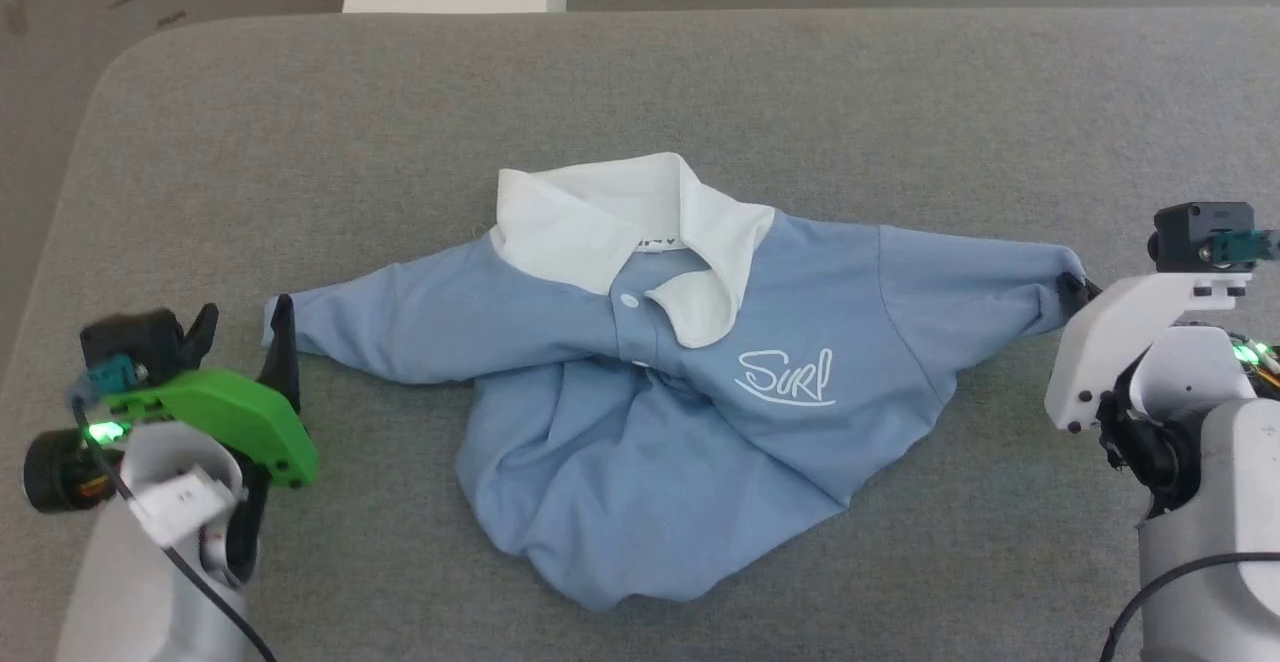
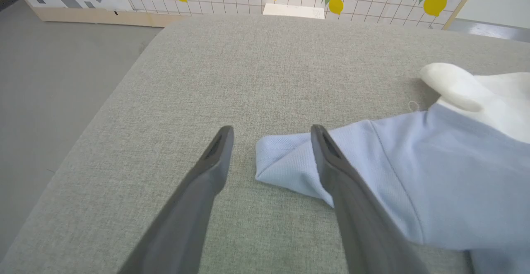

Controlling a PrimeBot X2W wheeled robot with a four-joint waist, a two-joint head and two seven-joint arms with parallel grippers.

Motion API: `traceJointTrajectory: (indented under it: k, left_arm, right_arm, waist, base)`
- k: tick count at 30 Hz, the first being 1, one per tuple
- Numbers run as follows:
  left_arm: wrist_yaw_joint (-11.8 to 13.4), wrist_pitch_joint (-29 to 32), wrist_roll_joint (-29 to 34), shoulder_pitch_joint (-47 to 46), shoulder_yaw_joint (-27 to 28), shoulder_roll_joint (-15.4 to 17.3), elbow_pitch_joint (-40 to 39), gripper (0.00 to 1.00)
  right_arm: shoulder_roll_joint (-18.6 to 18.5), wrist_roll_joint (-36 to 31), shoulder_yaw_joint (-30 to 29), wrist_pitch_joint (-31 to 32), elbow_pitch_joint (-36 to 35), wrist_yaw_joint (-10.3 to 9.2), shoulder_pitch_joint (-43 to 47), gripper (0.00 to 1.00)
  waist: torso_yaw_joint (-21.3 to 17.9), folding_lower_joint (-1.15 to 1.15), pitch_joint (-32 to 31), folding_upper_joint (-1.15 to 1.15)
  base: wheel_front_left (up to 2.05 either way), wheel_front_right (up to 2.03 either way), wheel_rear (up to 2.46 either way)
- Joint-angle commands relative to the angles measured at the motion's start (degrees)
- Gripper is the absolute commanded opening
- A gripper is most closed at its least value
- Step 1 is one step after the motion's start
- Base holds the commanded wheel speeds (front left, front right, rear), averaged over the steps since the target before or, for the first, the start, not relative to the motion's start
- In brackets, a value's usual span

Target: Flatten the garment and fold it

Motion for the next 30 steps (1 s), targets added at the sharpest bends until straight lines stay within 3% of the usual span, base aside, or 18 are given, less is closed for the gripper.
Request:
traceJointTrajectory:
  k: [1, 10, 15, 16, 17, 18, 22, 30]
  left_arm:
    - [-0.32, 2.01, -1.38, -1.69, 0.47, 0.75, 0.6, 1.0]
    - [1.51, 21.45, -3.64, -5.68, 0.03, 3.12, 5.03, 1.0]
    - [2.11, 28.17, -3.34, -5.53, -1.08, 4.31, 4.51, 1.0]
    - [1.92, 30.09, -3.68, -5.25, -1.39, 4.37, 4.55, 0.46]
    - [1.75, 31.77, -3.8, -5.01, -1.76, 4.53, 4.54, 0.33]
    - [1.43, 33.93, -3.92, -4.71, -2.32, 4.82, 4.48, 0.0]
    - [0.28, 37.2, -5.1, -4.73, -3.16, 5.78, 2.53, 0.0]
    - [-0.68, 34.45, -5.51, -10.23, -2.89, 9.11, -3.33, 0.0]
  right_arm:
    - [-0.06, 0.75, 0.28, 0.01, -1.16, -0.08, 0.94, 0.0]
    - [-0.06, 2.92, 1.59, 0.64, -4.85, -0.08, 2.01, 0.0]
    - [-0.06, 3.22, 2.12, 0.56, -5.35, -0.08, 2.25, 0.0]
    - [-0.06, 3.28, 2.24, 0.55, -5.4, -0.08, 2.32, 0.0]
    - [-0.06, 3.3, 2.32, 0.58, -5.43, -0.08, 2.37, 0.0]
    - [-0.06, 3.25, 2.46, 0.73, -5.43, -0.08, 2.45, 0.0]
    - [-0.06, 3.13, 3.13, 1.32, -6.4, -0.08, 2.72, 0.0]
    - [-3.22, 2.06, 5.77, 2.36, -9.81, -0.08, -1.35, 0.0]
  waist:
    - [-1.0, 0.0, 1.27, 0.0]
    - [-3.52, 0.0, 4.98, 0.0]
    - [-4.26, 0.0, 5.6, 0.0]
    - [-4.38, 0.0, 5.63, 0.0]
    - [-4.46, 0.0, 5.64, 0.0]
    - [-4.53, 0.0, 5.6, 0.0]
    - [-4.6, 0.0, 5.53, 0.0]
    - [-4.46, 0.0, 5.0, 0.0]
  base:
    - [0.0, 0.0, 0.0]
    - [0.0, 0.0, 0.0]
    - [0.0, 0.0, 0.0]
    - [0.0, 0.0, 0.0]
    - [0.0, 0.0, 0.0]
    - [0.0, 0.0, 0.0]
    - [0.0, 0.0, 0.0]
    - [0.0, 0.0, 0.0]
